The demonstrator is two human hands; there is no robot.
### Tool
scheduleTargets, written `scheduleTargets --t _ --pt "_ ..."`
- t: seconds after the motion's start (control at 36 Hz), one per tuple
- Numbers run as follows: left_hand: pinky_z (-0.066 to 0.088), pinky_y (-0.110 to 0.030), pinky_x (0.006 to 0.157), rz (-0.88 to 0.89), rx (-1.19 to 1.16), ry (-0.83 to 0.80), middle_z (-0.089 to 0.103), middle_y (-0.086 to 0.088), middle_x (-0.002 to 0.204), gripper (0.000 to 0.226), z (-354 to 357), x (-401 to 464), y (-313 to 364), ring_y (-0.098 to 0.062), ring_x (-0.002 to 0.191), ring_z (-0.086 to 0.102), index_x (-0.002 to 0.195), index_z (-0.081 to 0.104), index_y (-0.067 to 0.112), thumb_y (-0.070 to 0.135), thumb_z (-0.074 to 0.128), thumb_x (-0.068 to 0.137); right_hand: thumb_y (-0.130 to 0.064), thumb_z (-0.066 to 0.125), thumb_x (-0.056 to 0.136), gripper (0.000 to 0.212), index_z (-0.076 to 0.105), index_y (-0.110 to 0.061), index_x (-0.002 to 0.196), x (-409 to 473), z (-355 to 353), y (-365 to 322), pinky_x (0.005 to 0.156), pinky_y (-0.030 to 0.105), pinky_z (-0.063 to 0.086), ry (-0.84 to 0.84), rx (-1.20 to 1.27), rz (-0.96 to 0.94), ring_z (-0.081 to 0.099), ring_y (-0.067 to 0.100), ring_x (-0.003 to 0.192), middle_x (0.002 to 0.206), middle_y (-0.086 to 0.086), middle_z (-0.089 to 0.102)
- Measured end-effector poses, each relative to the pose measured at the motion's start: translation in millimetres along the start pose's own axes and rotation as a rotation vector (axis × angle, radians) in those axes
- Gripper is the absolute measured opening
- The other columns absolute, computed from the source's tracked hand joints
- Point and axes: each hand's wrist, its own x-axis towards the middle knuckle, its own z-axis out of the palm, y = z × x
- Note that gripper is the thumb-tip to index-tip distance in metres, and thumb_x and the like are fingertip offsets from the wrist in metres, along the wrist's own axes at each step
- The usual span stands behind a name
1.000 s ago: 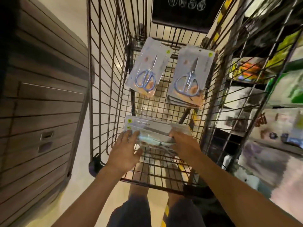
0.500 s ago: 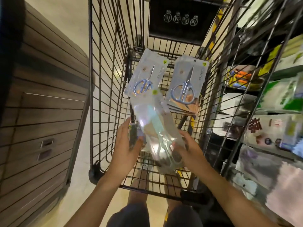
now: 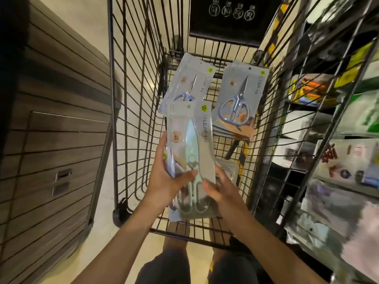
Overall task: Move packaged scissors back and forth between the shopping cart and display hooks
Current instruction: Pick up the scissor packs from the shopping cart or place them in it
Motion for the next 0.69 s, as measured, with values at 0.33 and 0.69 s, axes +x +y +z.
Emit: scheduleTargets --t 0.33,0.69 --pt "0.049 -0.006 0.090 0.040 0.190 0.110 0.043 0.035 0.147 0.112 -27.7 -9.2 -2.7 0.018 0.128 0.045 0.154 0.016 0.056 0.001 0.080 0.080 -0.025 0.082 0.083 0.083 0.036 -0.036 0.151 62.0 -32.1 21.8 0.104 0.031 0.048 0.153 -0.656 -0.157 0.049 0.014 0.126 0.143 -0.005 0.043" --pt "0.038 0.006 0.087 0.079 0.324 0.160 0.035 0.050 0.134 0.109 -42.5 -20.0 -8.4 0.033 0.120 0.036 0.160 0.014 0.040 -0.002 0.078 0.081 -0.042 0.088 0.071 0.093 0.045 -0.012 0.148 103.8 -39.3 63.0 0.100 0.040 0.048 0.206 -1.504 -0.496 0.053 0.028 0.121 0.134 0.011 0.057"
